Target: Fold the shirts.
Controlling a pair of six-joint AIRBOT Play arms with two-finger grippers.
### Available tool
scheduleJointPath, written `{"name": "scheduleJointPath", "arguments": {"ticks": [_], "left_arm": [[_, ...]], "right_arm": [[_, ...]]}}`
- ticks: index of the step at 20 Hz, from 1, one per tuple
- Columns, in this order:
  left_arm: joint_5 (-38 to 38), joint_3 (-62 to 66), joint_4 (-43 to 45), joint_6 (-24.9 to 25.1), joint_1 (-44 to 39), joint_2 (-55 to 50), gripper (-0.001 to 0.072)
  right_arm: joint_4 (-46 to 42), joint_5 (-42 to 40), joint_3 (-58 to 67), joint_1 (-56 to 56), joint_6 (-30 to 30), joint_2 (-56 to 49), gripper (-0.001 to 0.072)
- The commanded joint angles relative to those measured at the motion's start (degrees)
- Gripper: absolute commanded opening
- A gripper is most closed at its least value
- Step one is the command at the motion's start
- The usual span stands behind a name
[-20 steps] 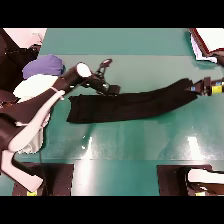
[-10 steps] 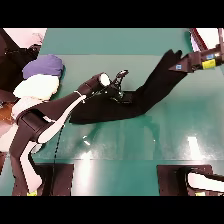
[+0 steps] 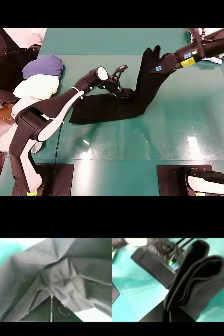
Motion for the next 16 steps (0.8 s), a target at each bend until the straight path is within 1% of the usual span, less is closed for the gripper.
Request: {"name": "scheduleJointPath", "arguments": {"ticks": [1,3,7,10,12,13,14,15,16], "left_arm": [[-5.6,3.5,3.0,0.1,4.2,1.8,0.0028],[-6.0,3.5,9.0,-1.2,7.5,5.5,0.0028],[-11.5,3.5,22.2,-1.4,17.8,16.4,0.0029],[-14.0,3.5,27.8,-1.3,26.5,25.1,0.0029],[-14.5,3.5,28.3,-1.0,31.6,30.2,0.0029],[-14.5,3.5,28.3,-1.0,33.8,32.3,0.0029],[-14.4,3.5,28.3,-1.0,35.6,33.8,0.0029],[-14.5,3.5,28.3,-1.0,37.0,35.0,0.0029],[-14.7,3.5,28.3,-1.0,37.9,35.7,0.0029]], "right_arm": [[0.2,-2.3,0.3,4.7,0.1,-1.7,0.0011],[0.3,-5.4,0.3,8.0,-0.1,-3.1,0.0012],[1.5,-12.7,0.3,16.6,-0.8,-7.4,0.0014],[10.6,-20.0,0.3,23.5,-6.4,-13.2,0.0014],[13.7,-26.2,0.3,28.2,-9.7,-17.9,0.0015],[14.6,-29.4,0.3,30.5,-12.7,-20.2,0.0063],[16.2,-32.0,0.3,32.3,-15.3,-22.1,0.0286],[17.9,-34.2,0.3,33.6,-15.8,-23.3,0.0509],[18.1,-35.4,0.3,34.2,-15.8,-23.9,0.0596]]}}
